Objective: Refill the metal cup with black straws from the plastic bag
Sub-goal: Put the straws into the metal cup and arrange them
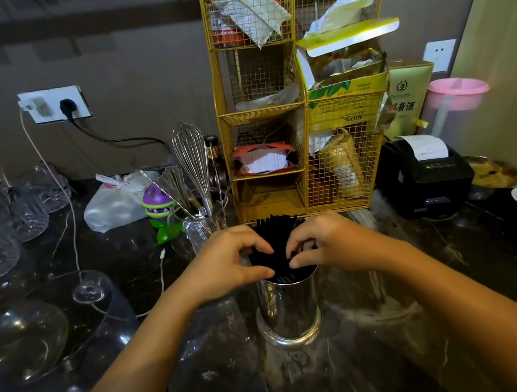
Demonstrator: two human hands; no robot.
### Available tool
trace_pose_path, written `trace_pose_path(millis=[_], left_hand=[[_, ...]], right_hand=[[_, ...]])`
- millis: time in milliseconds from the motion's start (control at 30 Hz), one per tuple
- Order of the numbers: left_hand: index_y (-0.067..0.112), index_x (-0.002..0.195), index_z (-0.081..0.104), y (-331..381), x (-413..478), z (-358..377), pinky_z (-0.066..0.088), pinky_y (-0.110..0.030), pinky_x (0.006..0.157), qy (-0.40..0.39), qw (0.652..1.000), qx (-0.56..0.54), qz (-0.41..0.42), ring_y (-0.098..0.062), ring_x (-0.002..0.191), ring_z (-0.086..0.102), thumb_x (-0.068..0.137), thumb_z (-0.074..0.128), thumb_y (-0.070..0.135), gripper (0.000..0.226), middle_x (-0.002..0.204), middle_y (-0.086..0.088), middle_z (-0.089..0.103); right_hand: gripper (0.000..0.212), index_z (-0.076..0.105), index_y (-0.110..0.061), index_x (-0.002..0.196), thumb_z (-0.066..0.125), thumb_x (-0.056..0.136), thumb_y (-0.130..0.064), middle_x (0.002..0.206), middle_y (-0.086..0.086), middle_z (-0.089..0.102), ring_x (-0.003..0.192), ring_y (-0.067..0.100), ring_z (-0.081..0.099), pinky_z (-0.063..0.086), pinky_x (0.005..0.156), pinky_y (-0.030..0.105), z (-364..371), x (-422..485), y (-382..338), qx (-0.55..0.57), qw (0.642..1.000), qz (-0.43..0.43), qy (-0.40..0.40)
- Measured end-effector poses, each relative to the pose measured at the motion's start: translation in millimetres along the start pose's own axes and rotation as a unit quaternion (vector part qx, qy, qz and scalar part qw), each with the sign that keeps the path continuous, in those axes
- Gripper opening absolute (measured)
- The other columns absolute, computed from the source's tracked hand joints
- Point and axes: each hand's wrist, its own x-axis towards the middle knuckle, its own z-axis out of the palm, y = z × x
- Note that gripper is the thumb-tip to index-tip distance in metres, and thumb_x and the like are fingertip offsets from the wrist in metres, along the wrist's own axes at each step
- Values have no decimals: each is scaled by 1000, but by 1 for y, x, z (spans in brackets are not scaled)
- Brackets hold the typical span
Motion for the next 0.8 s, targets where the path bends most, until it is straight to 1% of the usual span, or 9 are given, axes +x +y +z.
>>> trace_pose_path(millis=[67,133,233,333,433,467,633,733,800], left_hand=[[16,95,67,3,0,2,43,-29,86,-10,1000,18,7,-13,94,54,67,75,20,30,86,12,53],[16,94,67,6,1,4,40,-28,86,-6,1000,26,12,-13,94,51,66,75,22,30,86,11,53],[18,94,67,11,3,10,36,-21,82,-3,999,32,21,-10,91,46,65,76,27,32,85,13,52],[17,92,66,15,5,15,36,-27,81,4,999,35,16,-11,90,44,63,76,31,33,87,9,53],[16,89,66,18,7,20,37,-30,80,23,999,35,6,-13,89,44,64,75,32,31,87,8,53],[15,88,65,18,8,21,37,-30,79,30,999,34,3,-13,89,44,65,75,32,30,87,6,55],[7,81,63,23,10,28,37,-32,72,52,998,13,-17,-17,81,48,66,74,27,27,76,3,51],[7,78,63,26,11,29,40,-30,64,59,997,-27,-30,-14,69,51,67,74,22,21,65,9,48],[9,77,63,27,11,29,38,-23,60,60,997,-42,-36,-8,64,50,68,73,21,17,62,12,50]], right_hand=[[16,69,-11,90,69,76,-18,75,-17,60,63,-7,56,41,59,4,-2,-1,1,10,1000,-3,-11],[16,68,-11,90,69,75,-16,72,-24,53,63,-14,55,41,59,3,-4,-2,1,6,1000,-8,-26],[18,68,-13,92,70,74,-16,74,-21,55,62,-10,54,41,58,4,-6,-1,1,-10,999,-11,-48],[16,67,-15,90,70,74,-17,84,-2,66,64,-2,54,38,62,3,-6,1,3,-33,998,-13,-54],[12,67,-13,87,68,76,-16,93,10,66,73,16,58,51,70,30,-7,2,1,-62,997,-34,-37],[12,67,-11,87,67,76,-14,94,11,65,74,20,58,50,71,34,-8,2,0,-72,996,-41,-30],[13,68,-4,87,66,76,-10,87,6,60,65,6,49,36,62,14,-10,3,-3,-93,993,-63,-18],[12,68,-3,86,67,76,-10,90,11,68,75,17,58,39,62,15,-11,3,-3,-91,994,-66,-2],[11,68,-5,86,65,77,-11,89,12,69,74,16,58,41,64,17,-13,4,-3,-87,995,-53,-1]])
